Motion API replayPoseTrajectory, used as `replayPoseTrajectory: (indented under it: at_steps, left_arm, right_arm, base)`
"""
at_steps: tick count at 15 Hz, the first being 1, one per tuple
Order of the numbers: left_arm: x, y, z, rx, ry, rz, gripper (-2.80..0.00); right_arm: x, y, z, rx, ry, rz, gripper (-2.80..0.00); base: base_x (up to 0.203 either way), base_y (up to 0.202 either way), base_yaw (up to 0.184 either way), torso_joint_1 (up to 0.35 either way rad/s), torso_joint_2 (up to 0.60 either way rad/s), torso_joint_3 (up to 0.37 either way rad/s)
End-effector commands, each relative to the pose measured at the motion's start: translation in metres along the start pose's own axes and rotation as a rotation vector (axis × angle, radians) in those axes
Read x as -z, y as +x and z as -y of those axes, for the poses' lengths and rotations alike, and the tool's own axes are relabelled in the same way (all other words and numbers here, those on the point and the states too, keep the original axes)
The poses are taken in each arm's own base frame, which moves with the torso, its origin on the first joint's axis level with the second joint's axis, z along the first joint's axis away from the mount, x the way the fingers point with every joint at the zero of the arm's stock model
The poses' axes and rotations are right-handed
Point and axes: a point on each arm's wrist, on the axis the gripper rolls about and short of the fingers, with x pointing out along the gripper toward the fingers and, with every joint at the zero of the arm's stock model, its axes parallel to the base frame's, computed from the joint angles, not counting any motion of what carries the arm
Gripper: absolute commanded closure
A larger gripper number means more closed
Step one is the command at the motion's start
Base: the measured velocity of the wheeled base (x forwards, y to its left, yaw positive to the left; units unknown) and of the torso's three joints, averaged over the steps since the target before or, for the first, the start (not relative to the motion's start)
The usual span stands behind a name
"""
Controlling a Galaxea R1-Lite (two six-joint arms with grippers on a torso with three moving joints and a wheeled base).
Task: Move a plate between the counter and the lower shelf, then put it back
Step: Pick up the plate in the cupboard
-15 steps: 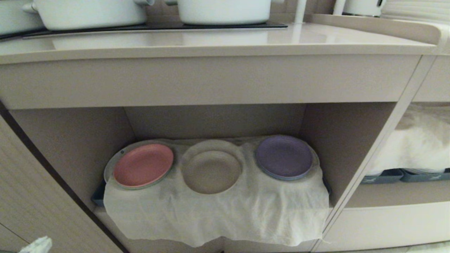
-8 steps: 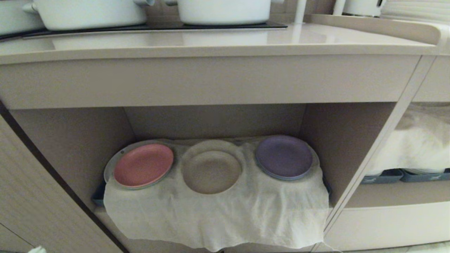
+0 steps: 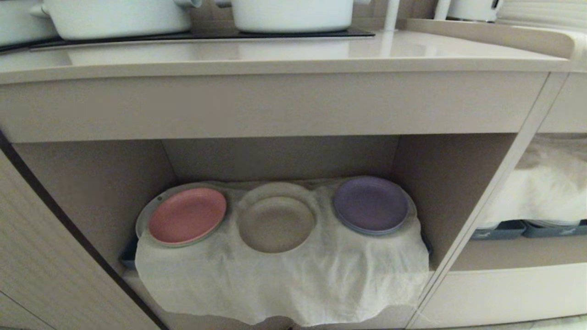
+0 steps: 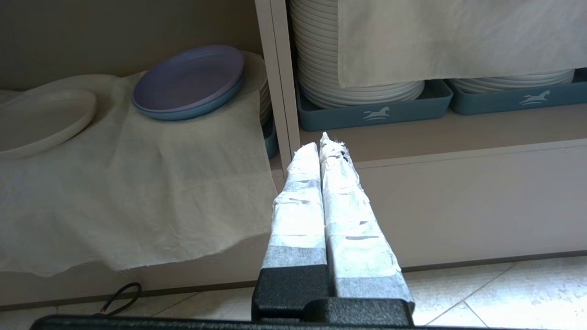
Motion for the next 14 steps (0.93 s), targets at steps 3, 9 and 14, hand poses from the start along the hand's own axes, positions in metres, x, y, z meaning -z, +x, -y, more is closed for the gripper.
replayPoseTrajectory:
  at_steps: [3,9,14]
  left_arm:
    - [0.001,0.0,0.0,-0.003,-0.062,-0.02,0.0]
    - [0.007,-0.014,0.002,-0.125,-0.115,0.161,0.0]
    - [0.01,-0.02,0.003,-0.138,-0.147,0.249,0.0]
  right_arm:
    - [0.0,0.0,0.0,0.0,0.0,0.0,0.0]
    - [0.0,0.0,0.0,0.0,0.0,0.0,0.0]
    - [0.0,0.0,0.0,0.0,0.0,0.0,0.0]
  base:
    - [0.0,0.0,0.0,0.0,0.0,0.0]
    - [0.0,0.0,0.0,0.0,0.0,0.0]
    - [0.0,0.0,0.0,0.0,0.0,0.0]
